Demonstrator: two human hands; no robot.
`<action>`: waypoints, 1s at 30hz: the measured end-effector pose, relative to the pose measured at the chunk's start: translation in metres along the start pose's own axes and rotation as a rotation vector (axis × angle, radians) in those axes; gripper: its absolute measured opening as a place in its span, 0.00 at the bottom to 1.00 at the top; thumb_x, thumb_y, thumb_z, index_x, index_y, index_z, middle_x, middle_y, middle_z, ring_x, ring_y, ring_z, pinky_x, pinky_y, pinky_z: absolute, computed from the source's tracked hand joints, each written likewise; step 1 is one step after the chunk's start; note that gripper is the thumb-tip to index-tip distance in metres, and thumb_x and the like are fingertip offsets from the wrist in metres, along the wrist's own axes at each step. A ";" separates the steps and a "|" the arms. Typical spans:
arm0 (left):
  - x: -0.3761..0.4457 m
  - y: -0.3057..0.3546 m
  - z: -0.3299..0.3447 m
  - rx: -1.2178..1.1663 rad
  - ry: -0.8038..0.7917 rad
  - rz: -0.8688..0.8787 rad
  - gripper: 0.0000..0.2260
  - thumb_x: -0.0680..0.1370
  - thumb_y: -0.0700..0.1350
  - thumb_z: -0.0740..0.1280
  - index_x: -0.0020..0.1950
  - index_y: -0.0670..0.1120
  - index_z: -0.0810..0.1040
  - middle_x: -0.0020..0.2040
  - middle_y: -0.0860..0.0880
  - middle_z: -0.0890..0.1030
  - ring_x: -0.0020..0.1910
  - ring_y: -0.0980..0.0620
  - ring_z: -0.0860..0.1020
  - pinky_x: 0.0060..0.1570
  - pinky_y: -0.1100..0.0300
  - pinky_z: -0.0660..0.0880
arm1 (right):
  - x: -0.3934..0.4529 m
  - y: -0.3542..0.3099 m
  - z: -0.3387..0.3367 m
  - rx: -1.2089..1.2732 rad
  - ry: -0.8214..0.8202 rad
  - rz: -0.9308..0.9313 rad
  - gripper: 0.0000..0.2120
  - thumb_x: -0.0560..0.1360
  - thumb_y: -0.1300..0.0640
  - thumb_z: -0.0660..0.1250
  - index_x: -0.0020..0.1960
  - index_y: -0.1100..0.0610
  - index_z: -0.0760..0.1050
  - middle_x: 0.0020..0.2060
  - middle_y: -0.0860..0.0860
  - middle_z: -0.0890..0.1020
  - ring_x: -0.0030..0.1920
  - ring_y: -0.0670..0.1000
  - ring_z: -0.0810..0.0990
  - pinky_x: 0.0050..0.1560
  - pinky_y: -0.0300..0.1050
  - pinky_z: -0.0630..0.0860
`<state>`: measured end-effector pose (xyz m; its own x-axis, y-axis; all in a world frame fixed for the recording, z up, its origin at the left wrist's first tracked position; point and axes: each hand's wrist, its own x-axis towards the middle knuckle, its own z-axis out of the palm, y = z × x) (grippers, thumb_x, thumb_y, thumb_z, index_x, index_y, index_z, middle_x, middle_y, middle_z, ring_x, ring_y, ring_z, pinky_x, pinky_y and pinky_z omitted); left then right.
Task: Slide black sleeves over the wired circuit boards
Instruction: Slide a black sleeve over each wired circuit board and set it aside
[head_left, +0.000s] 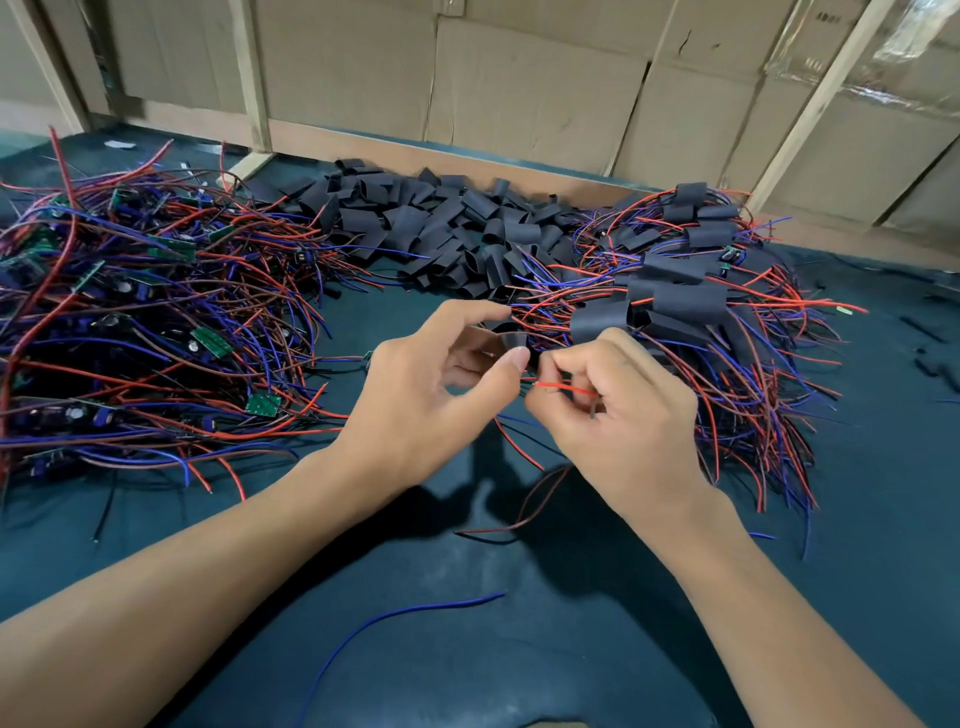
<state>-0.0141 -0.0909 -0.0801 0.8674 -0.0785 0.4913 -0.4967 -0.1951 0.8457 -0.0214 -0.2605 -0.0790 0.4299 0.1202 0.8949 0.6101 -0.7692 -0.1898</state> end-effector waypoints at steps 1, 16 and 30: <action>-0.001 0.002 0.000 0.017 -0.001 0.030 0.15 0.77 0.45 0.72 0.63 0.47 0.78 0.46 0.55 0.84 0.43 0.62 0.83 0.46 0.76 0.73 | 0.000 -0.001 0.000 -0.005 0.017 0.001 0.10 0.75 0.63 0.70 0.36 0.64 0.78 0.31 0.49 0.68 0.31 0.49 0.65 0.30 0.36 0.64; 0.003 0.002 -0.009 0.309 -0.049 0.208 0.15 0.76 0.53 0.68 0.54 0.43 0.79 0.45 0.55 0.82 0.45 0.56 0.82 0.50 0.57 0.79 | -0.002 -0.001 0.001 0.042 -0.140 0.102 0.06 0.75 0.59 0.70 0.44 0.61 0.83 0.35 0.51 0.78 0.32 0.46 0.71 0.35 0.35 0.69; 0.005 0.004 -0.014 0.589 -0.182 0.299 0.18 0.77 0.55 0.64 0.60 0.44 0.79 0.48 0.47 0.81 0.44 0.44 0.81 0.44 0.49 0.78 | -0.001 0.002 -0.002 0.186 -0.211 0.296 0.05 0.71 0.61 0.73 0.38 0.60 0.81 0.31 0.48 0.78 0.31 0.43 0.71 0.36 0.27 0.64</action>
<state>-0.0128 -0.0781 -0.0710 0.7121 -0.3652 0.5997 -0.6618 -0.6343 0.3996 -0.0221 -0.2631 -0.0793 0.7201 0.0515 0.6920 0.5413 -0.6656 -0.5138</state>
